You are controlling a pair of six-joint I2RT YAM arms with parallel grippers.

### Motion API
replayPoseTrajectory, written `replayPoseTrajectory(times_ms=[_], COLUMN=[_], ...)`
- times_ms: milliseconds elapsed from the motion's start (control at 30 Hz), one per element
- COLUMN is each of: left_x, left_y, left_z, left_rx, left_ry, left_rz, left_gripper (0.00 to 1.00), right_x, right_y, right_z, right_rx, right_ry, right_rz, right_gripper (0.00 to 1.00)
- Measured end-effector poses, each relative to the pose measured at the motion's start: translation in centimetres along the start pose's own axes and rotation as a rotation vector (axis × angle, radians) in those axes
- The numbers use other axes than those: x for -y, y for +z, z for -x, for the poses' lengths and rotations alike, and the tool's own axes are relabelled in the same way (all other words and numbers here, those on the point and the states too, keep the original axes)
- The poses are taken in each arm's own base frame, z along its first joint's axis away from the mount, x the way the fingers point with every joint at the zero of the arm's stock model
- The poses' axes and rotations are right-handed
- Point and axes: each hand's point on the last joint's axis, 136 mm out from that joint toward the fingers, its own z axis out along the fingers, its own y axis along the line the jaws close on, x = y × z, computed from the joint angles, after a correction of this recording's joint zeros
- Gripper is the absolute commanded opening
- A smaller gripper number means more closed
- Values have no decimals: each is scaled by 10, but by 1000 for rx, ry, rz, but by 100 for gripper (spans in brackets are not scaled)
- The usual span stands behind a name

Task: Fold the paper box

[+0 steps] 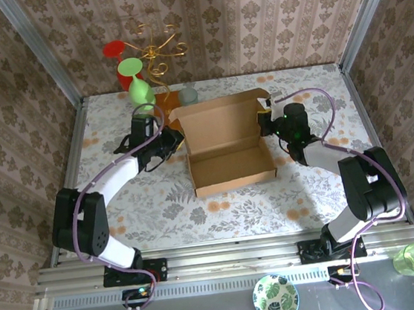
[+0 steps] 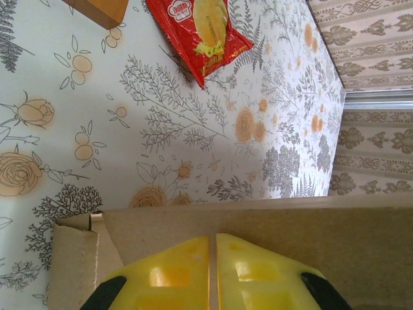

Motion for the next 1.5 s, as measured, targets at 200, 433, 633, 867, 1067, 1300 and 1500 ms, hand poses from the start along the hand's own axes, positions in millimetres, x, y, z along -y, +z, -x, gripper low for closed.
replayPoseTrajectory(times_ms=[200,433,633,867,1067,1300,1500], left_x=[4,-3,16,50,85,55,46], left_y=[0,-18,-84,-139,-128,-78,-61], left_z=[3,-10,-8,38,72,49,46], left_rx=[10,12,120,209,173,24,1], left_ry=[7,-28,-71,-95,-16,-50,-77], left_rz=[-17,-17,-28,68,180,315,345], left_gripper=[12,21,30,37,45,52,60], right_x=[3,3,1,0,-3,-11,-12], right_y=[-1,-17,-27,-27,-28,-29,-29], right_z=[7,-1,-5,-5,-5,-2,-4], right_rx=[43,59,90,96,95,103,95], right_ry=[-4,-24,-51,-104,-157,-196,-208], right_rz=[-26,-41,-37,-34,-24,-5,-3], right_gripper=[0,0,0,0,0,0,0])
